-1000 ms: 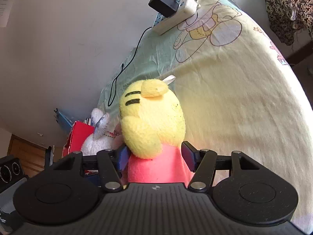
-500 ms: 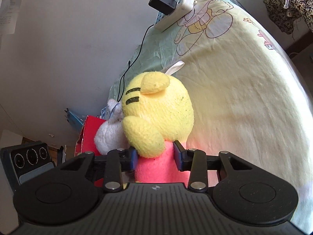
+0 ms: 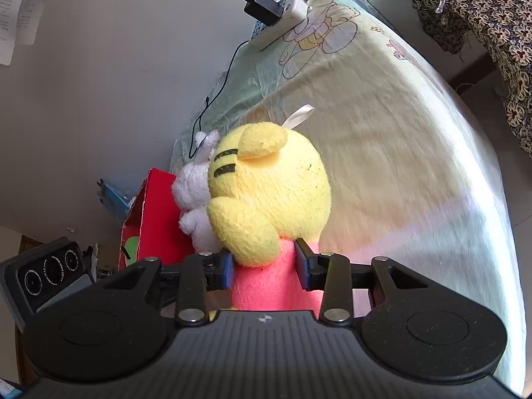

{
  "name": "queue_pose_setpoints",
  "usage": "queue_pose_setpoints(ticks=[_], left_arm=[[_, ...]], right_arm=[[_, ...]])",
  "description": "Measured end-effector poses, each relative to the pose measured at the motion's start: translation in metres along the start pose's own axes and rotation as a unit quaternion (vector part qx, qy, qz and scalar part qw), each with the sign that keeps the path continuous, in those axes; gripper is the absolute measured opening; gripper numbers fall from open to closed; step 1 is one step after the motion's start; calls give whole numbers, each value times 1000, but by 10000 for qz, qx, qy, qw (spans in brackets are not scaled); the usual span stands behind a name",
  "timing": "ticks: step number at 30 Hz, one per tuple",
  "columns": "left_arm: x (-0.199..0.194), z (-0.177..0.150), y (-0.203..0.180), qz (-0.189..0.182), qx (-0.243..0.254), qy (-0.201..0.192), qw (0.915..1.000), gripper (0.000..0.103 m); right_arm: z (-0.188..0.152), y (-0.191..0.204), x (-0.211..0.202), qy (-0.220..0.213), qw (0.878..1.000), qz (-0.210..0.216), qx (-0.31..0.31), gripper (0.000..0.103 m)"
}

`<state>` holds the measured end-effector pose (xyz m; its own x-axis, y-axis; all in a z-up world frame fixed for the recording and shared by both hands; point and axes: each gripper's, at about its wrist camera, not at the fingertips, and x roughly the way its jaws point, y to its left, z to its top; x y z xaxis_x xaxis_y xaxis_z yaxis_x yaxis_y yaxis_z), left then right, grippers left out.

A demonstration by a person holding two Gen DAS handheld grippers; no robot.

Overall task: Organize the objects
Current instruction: 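Carry the tiger plush into the red box and release it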

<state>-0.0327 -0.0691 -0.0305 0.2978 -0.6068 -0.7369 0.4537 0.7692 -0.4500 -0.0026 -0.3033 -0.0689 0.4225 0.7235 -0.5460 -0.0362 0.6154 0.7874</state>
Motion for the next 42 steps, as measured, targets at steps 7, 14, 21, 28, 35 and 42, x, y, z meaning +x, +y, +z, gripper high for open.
queue_pose_setpoints(ticks=[7,14,21,28,35,42], left_arm=[[-42,-12,-9,-73,226,-366,9990,88],[-111,-14,0,106,494,-1073,9929,88],[-191,-18,39,445,567,-1739,9821,88],[-245,-20,97,901,547,-2040,9733,88],[-251,-21,175,931,191,-1753,9799,87],[-233,-24,210,858,167,-1463,9854,87]], right_arm=[[-15,30,-15,-134,9999,98,-39,38],[-19,95,-10,-397,9968,404,-559,38],[-21,172,30,-528,9882,804,-1190,38],[-20,234,94,-543,9797,1117,-1576,38],[-26,252,167,-408,9848,811,-1481,38],[-31,249,201,-424,9904,400,-1252,37]])
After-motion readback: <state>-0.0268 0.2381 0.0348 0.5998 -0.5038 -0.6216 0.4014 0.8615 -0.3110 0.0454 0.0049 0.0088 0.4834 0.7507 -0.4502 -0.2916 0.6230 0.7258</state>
